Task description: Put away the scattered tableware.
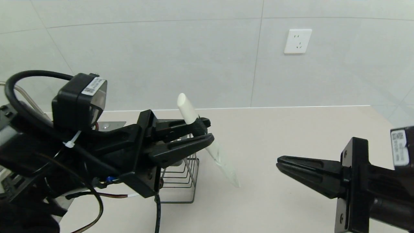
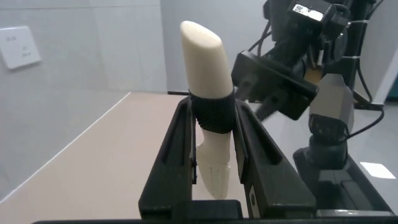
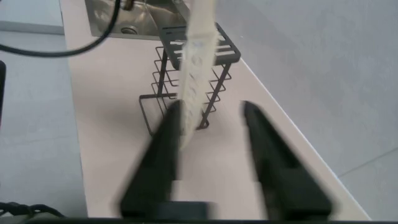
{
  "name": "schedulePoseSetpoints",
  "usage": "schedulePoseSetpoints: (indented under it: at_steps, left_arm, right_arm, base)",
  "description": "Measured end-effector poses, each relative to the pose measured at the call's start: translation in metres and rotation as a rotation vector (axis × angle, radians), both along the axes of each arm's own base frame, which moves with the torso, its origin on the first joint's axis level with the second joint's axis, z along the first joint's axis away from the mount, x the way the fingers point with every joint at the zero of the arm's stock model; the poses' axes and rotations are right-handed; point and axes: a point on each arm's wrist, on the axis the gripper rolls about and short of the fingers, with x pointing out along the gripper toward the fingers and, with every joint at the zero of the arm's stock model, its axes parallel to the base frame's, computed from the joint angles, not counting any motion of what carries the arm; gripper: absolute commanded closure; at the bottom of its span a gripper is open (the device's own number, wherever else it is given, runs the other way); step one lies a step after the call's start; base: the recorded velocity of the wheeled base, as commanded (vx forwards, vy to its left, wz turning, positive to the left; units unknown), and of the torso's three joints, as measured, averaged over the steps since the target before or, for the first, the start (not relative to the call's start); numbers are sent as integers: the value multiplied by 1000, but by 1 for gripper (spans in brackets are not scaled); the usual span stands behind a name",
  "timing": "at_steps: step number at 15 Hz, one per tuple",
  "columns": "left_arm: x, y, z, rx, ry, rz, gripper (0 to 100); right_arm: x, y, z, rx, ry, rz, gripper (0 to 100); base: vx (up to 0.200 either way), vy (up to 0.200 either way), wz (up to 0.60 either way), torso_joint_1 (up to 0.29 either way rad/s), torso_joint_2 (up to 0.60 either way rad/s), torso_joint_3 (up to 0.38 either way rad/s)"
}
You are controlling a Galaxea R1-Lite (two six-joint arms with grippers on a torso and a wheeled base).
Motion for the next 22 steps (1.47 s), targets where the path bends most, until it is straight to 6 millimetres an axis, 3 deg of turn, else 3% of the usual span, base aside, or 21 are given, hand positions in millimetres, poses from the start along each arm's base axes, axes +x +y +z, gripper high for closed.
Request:
schedulePoseSetpoints:
  at_steps: [2,4,8,11,14,17,19,22]
  left_arm:
    - [-11,13,3,12,14,27,100]
    - [-20,26,9,26,34,60,100]
    - [-30,56,19,115,-15,202,100]
    - [-38,63,38,126,-116,237,100]
    - [-40,66,59,116,-196,263,100]
    - [-35,72,68,159,-240,314,100]
    - [-33,73,75,179,-259,326,100]
    - [-27,73,87,254,-241,334,100]
  right_arm:
    - [5,-23,0,102,119,-112,100]
    - [5,-55,-8,122,128,-260,100]
    - [-33,-105,-21,142,8,-441,100]
    - [-72,-129,-37,177,-103,-523,100]
    - [-109,-141,-59,191,-195,-577,100]
    - [-136,-145,-84,189,-231,-595,100]
    - [-143,-145,-93,193,-233,-602,100]
    - [-142,-146,-121,117,-23,-692,100]
  base:
    - [0,0,0,0,0,0]
    - [0,0,0,0,0,0]
    - [0,0,0,0,0,0]
    - [0,0,0,0,0,0]
    - [0,0,0,0,0,0]
    - [0,0,0,0,0,0]
    - [0,0,0,0,0,0]
    - [0,0,0,0,0,0]
